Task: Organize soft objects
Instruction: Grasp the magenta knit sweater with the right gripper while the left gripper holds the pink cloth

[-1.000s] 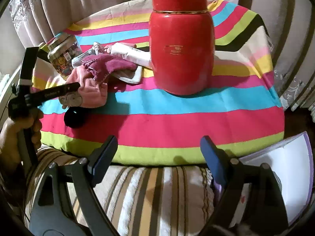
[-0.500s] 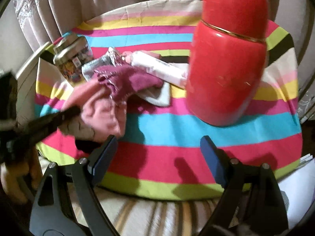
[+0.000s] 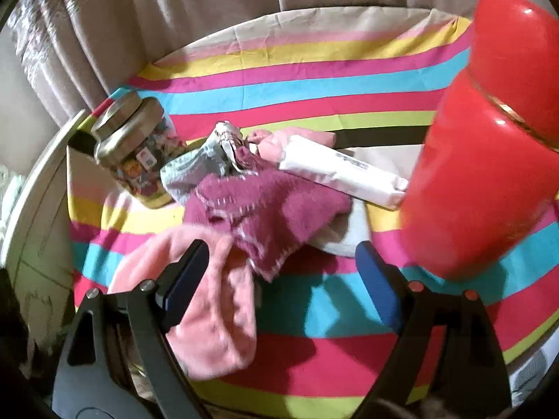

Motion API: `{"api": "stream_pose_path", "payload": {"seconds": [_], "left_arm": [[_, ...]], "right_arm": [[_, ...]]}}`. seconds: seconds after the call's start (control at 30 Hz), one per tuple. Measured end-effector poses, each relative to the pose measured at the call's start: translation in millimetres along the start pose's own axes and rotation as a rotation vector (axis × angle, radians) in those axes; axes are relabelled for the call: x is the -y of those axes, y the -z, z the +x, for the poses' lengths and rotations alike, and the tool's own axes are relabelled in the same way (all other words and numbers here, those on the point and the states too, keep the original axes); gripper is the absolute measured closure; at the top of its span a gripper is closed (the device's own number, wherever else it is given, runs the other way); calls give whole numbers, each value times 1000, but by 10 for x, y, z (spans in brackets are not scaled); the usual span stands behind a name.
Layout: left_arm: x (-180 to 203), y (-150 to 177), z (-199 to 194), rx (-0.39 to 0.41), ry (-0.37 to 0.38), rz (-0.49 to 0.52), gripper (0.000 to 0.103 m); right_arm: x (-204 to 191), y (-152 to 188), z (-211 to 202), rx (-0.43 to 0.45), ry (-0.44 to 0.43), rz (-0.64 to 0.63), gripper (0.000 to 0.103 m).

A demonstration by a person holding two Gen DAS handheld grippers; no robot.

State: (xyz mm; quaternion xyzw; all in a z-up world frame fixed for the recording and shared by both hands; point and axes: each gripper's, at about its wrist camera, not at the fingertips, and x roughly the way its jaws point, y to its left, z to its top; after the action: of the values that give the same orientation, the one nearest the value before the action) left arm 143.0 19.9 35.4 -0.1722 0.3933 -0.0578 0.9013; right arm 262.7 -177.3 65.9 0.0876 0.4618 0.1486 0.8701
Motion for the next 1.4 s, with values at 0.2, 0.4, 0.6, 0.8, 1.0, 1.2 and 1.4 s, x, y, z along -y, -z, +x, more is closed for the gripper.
{"api": "stream_pose_path", "payload": {"seconds": [0.2, 0.4, 0.6, 0.8, 1.0, 1.2, 1.4], "left_arm": [[-85, 113, -159, 26, -10, -33, 94], [-95, 174, -185, 29, -20, -35, 94], [-101, 185, -161, 22, -23, -36, 94], [-100, 197, -151, 19, -18, -43, 94], [-110, 200, -143, 19, -16, -49, 94], [-111, 200, -126, 17, -12, -52, 94], [-107, 206, -130, 20, -16, -50, 94]], "right_arm": [[-3, -153, 279, -23, 1, 66, 15], [-3, -247, 572, -49, 36, 78, 15], [-17, -297, 806, -86, 26, 45, 38], [-155, -213, 693, -37, 30, -66, 70], [-103, -129, 497, -11, 7, -88, 91], [-1, -5, 313, -10, -13, -84, 92], [7, 43, 241, -26, -27, -72, 92]]}}
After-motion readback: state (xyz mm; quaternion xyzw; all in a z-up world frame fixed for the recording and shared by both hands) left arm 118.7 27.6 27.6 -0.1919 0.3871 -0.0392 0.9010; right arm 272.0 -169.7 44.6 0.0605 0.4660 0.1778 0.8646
